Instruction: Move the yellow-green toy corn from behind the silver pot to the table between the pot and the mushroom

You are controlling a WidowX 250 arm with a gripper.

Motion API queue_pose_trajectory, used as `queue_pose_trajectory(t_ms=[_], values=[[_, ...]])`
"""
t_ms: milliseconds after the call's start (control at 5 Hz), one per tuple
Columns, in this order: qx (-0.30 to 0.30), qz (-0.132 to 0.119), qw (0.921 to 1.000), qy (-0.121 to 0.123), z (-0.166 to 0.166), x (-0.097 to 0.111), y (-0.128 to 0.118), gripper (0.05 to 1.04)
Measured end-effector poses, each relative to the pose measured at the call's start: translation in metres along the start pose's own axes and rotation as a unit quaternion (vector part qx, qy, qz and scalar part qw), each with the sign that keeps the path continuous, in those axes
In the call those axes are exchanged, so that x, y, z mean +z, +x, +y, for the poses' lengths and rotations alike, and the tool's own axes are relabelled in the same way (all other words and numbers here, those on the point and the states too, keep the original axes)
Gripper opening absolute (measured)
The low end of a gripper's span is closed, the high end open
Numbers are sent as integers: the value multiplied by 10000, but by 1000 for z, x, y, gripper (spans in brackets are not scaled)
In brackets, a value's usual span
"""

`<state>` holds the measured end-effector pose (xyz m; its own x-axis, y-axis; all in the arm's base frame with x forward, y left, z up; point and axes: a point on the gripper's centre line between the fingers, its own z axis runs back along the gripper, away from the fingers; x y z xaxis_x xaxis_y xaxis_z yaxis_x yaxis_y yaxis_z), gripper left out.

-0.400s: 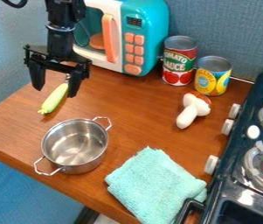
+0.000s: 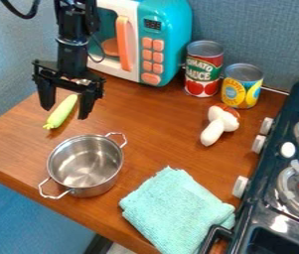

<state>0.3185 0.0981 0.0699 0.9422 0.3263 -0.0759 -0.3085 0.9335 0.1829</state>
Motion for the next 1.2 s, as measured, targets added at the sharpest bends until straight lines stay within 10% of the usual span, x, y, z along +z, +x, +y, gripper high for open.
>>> queue_pose_trajectory(t_ms=[1200], values=[[322,-95,9994,95,26,-47,24,1001]])
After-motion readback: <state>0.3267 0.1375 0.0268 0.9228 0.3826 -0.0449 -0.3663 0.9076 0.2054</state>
